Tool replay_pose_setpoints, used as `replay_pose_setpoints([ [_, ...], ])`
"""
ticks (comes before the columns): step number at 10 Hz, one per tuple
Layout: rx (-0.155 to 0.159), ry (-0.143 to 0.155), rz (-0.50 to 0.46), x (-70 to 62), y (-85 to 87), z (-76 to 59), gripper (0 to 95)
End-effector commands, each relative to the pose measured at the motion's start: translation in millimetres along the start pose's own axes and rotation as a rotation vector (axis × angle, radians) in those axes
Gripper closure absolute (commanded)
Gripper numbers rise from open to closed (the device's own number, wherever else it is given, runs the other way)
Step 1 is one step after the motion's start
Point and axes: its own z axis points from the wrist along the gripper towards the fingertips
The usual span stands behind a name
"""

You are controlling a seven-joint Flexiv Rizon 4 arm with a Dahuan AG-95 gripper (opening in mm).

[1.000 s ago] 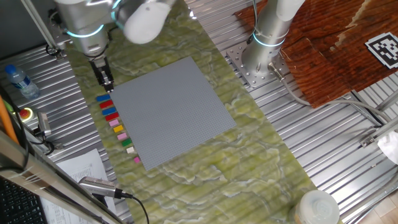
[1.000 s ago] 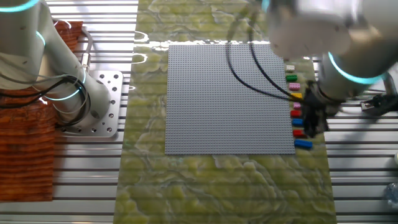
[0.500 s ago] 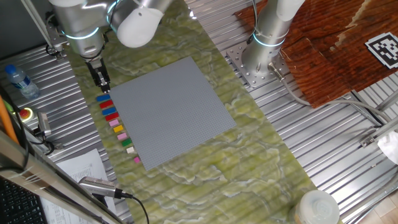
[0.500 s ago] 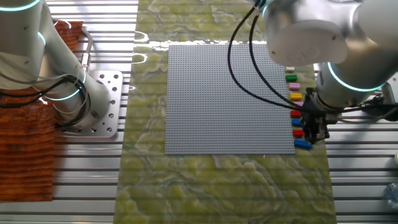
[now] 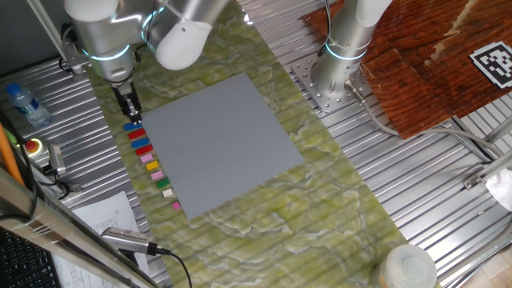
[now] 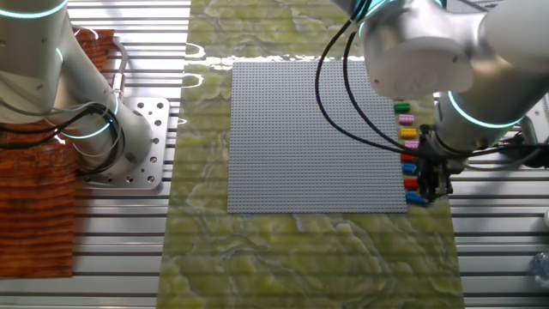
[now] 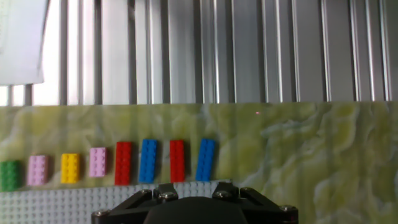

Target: Stack small Lego blocks randomly, one at a time

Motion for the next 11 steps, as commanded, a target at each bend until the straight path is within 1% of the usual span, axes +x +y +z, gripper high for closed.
replay_pose_setpoints([
  [1,0.000,-0.007,0.003,2.3,-3.5,5.9,76.0],
  [2,-0.001,-0.014,0.002,2.9,-6.4,9.2,76.0],
  [4,-0.005,-0.013,0.004,0.8,-9.8,9.6,76.0],
  [6,-0.010,-0.018,0.001,-2.7,-11.1,12.3,76.0],
  [8,-0.016,-0.013,-0.003,-5.2,-10.9,14.3,76.0],
  [9,-0.035,-0.010,0.000,-6.9,-10.8,14.5,76.0],
  [11,-0.050,-0.004,-0.001,-8.5,-10.5,13.7,76.0],
])
